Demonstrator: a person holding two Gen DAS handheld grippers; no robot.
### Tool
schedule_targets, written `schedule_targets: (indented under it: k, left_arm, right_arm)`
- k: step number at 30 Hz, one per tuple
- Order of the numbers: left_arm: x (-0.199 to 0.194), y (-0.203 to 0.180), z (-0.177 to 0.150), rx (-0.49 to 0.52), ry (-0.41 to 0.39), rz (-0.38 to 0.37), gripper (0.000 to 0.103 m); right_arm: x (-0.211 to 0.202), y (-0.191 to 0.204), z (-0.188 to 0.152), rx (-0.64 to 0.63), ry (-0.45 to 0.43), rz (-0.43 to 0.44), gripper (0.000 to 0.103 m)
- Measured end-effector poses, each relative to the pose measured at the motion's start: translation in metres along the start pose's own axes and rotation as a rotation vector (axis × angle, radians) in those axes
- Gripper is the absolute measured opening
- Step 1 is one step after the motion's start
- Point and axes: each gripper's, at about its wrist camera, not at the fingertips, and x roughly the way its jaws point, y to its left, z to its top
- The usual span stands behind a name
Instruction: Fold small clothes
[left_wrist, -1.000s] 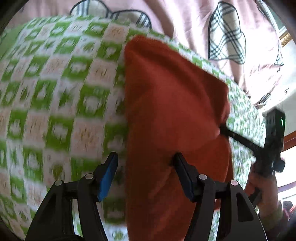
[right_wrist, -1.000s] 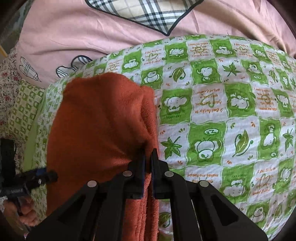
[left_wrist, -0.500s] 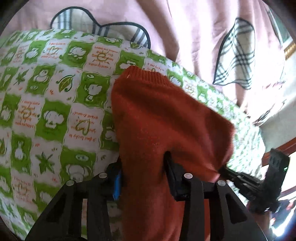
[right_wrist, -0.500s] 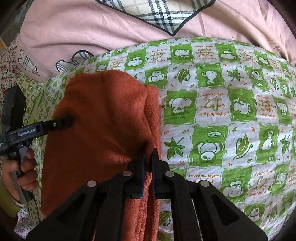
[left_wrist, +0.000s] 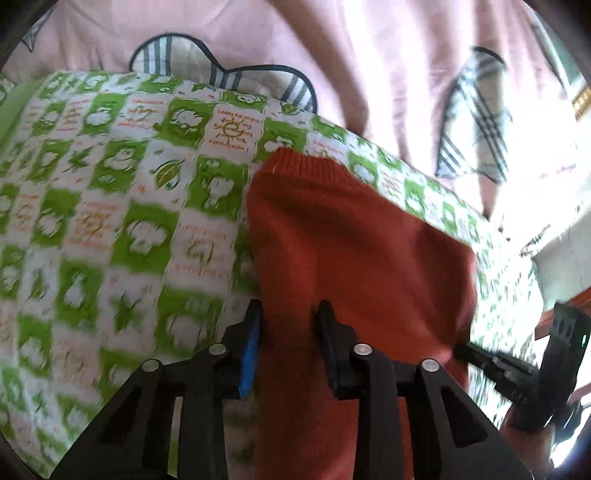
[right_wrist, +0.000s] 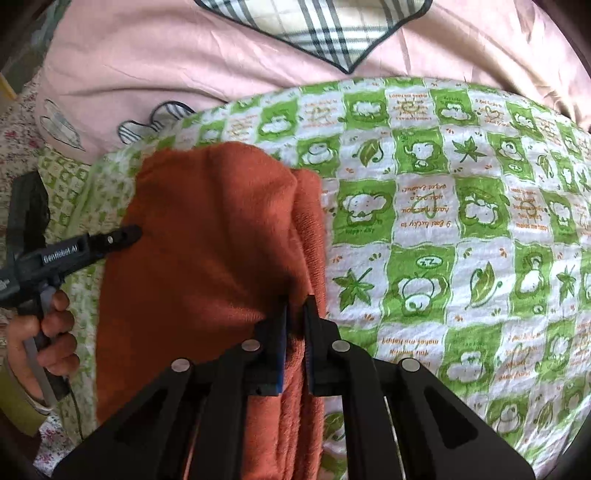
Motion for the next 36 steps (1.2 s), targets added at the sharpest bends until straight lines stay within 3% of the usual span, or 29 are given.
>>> schedule_targets:
  k: [7, 13, 17, 25, 27, 28, 34, 36]
  left_arm:
    - [-0.041, 0.007, -0.083, 0.017, 0.062, -0.009, 0.043]
    - [-0.048, 0.014, -0.144, -0.055, 0.107, -0.009, 0.048]
    - [-0.050, 0.014, -0.164, -0.098, 0.107, -0.023, 0.048]
    - [-0.039, 0.011, -0.165, -0.092, 0.117, 0.003, 0.051]
    - [-0.036, 0.014, -0.163, -0.105, 0.122, 0.005, 0.052]
    - [-0.035, 0.015, -0.164, -0.116, 0.127, 0.003, 0.052]
    - [-0.047, 0.007, -0.165, -0.074, 0.124, 0.005, 0.050]
    - [-0.043, 0.006, -0.166, -0.076, 0.136, 0.005, 0.051]
  right_arm:
    - [-0.021, 0.006, -0.051, -0.016, 0.070, 0.077, 0.020]
    - [-0.030, 0.008, -0.083, -0.026, 0.114, 0.087, 0.026]
    - [-0.040, 0.007, -0.093, -0.035, 0.105, 0.064, 0.041]
    - [-0.026, 0.009, -0.107, -0.031, 0.133, 0.083, 0.041]
    - [-0.019, 0.012, -0.107, -0.028, 0.150, 0.109, 0.036]
    - [-0.017, 0.013, -0.106, -0.030, 0.161, 0.125, 0.010]
    - [-0.078, 0.032, -0.085, -0.155, 0.043, 0.109, 0.009]
    - [-0.074, 0.029, -0.083, -0.175, 0.065, 0.082, 0.009]
